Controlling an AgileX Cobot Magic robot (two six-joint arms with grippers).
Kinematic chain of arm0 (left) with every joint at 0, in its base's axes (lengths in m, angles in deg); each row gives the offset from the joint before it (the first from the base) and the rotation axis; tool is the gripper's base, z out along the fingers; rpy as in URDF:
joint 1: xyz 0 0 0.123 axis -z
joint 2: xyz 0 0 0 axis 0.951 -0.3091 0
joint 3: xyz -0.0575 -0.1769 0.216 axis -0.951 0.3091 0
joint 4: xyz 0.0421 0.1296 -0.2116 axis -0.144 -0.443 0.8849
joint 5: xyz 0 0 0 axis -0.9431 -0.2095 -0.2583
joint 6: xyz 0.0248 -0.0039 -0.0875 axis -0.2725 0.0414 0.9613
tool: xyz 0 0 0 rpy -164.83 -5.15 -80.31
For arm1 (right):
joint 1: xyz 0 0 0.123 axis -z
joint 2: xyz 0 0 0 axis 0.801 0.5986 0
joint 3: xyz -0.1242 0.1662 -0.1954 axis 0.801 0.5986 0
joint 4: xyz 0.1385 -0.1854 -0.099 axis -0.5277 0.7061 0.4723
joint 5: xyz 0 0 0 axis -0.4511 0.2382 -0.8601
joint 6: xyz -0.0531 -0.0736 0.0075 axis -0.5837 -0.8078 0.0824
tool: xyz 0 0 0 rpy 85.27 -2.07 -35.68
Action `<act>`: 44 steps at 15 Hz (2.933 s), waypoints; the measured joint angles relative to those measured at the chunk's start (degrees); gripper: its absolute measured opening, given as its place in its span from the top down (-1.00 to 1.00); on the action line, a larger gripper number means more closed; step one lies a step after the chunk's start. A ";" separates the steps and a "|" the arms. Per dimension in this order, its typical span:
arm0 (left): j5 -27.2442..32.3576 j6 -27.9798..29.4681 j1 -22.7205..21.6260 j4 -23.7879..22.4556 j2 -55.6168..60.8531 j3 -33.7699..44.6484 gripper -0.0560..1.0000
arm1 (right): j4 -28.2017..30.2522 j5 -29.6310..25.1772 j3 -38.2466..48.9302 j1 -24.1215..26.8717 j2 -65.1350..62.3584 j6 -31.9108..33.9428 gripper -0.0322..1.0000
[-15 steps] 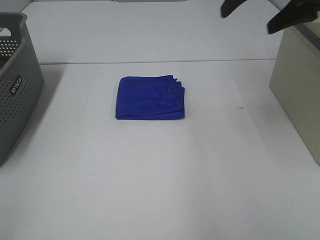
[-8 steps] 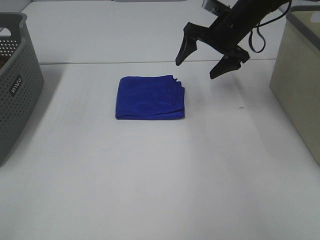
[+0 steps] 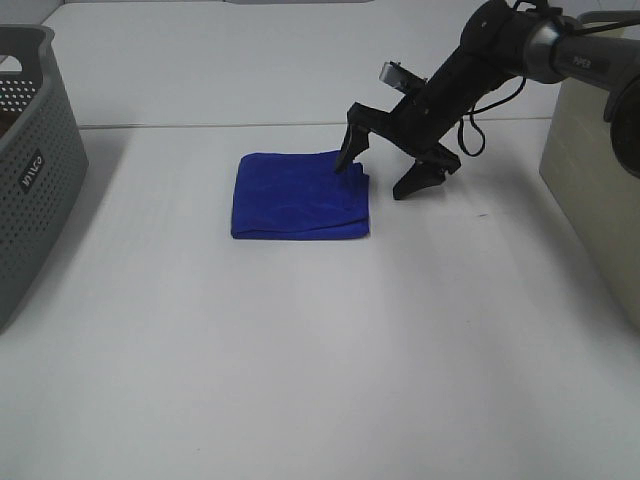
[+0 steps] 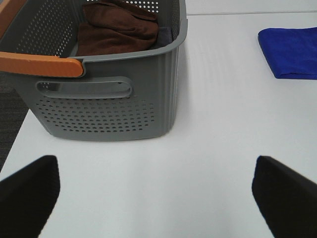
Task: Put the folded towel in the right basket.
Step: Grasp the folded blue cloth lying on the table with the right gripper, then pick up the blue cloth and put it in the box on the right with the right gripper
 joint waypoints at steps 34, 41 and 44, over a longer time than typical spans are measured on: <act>0.00 0.00 0.00 0.00 0.00 0.00 -0.96 | 18.05 -8.08 13.12 29.74 -46.47 -1.89 0.75; 0.00 0.00 0.00 0.00 0.00 0.00 -0.96 | 19.37 -8.31 19.02 34.03 -41.31 -4.41 0.60; 0.00 0.00 0.00 0.00 0.00 0.00 -0.96 | 20.57 -8.25 19.02 34.03 -40.97 -3.27 -0.64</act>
